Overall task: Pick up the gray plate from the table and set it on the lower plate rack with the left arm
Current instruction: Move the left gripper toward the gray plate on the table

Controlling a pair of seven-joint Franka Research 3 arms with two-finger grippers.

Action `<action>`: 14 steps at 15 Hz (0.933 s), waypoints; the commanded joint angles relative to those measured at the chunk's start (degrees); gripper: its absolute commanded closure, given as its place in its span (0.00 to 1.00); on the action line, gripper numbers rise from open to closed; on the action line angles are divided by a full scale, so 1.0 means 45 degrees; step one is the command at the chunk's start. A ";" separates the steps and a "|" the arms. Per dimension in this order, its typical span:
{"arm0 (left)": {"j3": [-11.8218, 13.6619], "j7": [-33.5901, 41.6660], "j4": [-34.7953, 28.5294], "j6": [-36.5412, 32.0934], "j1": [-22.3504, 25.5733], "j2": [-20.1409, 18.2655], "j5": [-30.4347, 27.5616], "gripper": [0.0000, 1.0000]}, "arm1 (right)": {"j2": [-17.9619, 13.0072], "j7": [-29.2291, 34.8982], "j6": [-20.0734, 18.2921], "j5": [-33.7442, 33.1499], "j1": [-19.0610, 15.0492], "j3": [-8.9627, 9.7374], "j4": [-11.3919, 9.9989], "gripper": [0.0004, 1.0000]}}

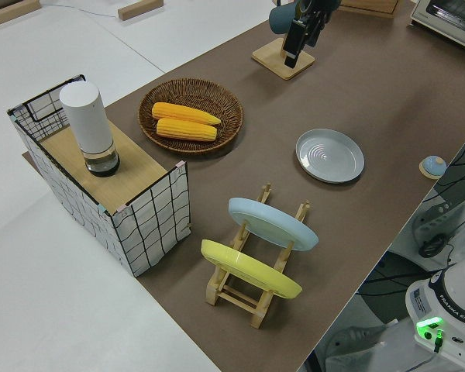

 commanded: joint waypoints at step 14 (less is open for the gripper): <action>-0.0034 -0.0348 -0.2246 0.0093 -0.0161 0.0317 -0.0138 0.00 | -0.0060 -0.0041 -0.0192 0.0045 -0.0168 0.0084 0.0077 0.01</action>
